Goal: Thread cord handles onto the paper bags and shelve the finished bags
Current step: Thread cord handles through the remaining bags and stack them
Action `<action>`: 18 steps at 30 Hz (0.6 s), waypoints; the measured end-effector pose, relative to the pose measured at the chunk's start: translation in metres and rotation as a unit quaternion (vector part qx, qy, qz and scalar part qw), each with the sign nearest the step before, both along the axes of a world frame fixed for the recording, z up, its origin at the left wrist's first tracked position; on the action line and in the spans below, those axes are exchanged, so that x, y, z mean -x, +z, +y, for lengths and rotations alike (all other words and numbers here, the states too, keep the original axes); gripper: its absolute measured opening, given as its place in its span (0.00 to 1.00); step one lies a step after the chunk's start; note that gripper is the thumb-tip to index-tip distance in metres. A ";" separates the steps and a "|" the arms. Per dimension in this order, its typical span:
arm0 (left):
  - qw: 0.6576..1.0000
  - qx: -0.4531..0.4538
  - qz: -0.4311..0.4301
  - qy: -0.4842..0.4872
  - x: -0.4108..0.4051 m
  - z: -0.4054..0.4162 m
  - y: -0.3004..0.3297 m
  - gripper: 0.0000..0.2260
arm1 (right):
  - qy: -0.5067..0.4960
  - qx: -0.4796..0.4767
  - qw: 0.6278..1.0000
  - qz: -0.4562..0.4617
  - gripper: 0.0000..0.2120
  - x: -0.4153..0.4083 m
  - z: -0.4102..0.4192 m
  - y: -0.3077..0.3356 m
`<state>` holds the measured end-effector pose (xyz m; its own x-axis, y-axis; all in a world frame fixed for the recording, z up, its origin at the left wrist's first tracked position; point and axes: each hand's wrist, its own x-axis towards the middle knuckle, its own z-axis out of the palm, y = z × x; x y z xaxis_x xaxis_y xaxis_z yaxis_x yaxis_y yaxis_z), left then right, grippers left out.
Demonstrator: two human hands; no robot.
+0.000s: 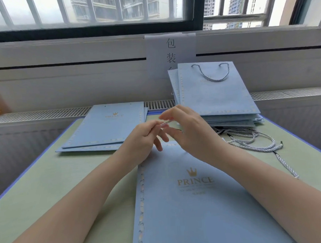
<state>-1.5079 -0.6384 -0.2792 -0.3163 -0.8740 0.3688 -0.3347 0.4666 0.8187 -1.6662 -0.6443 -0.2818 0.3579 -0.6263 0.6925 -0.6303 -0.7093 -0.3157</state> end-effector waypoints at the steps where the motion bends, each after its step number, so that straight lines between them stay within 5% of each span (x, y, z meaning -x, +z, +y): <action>1: 0.999 -0.025 0.024 -0.004 0.001 0.001 0.000 0.13 | 0.006 0.000 1.000 0.026 0.11 -0.002 0.000 -0.003; 6: 0.988 -0.116 0.088 -0.054 0.006 0.008 0.003 0.12 | -0.022 0.065 0.997 0.023 0.07 -0.001 -0.002 -0.001; 11: 0.986 -0.135 0.094 -0.025 0.007 0.009 0.007 0.09 | 0.012 0.008 1.000 0.010 0.06 0.000 0.003 0.001; 13: 0.996 -0.078 -0.013 0.033 0.003 0.005 0.006 0.08 | 0.001 -0.017 1.000 0.006 0.03 0.001 0.003 0.001; 14: 0.988 -0.020 -0.135 0.075 -0.001 0.003 0.006 0.08 | -0.003 -0.029 1.000 0.002 0.01 0.003 0.002 0.000; 16: 0.917 0.062 -0.368 0.139 -0.008 -0.001 0.005 0.11 | -0.019 -0.047 0.999 0.015 0.05 0.005 0.001 0.001; 18: 0.890 0.030 -0.436 0.132 -0.013 -0.003 0.005 0.12 | -0.036 -0.071 0.995 0.058 0.12 0.005 -0.001 -0.001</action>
<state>-1.4952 -0.6409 -0.2742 -0.2910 -0.9475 0.1324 -0.9349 0.3111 0.1711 -1.6707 -0.6456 -0.2824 0.3813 -0.7421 0.5513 -0.7156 -0.6145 -0.3322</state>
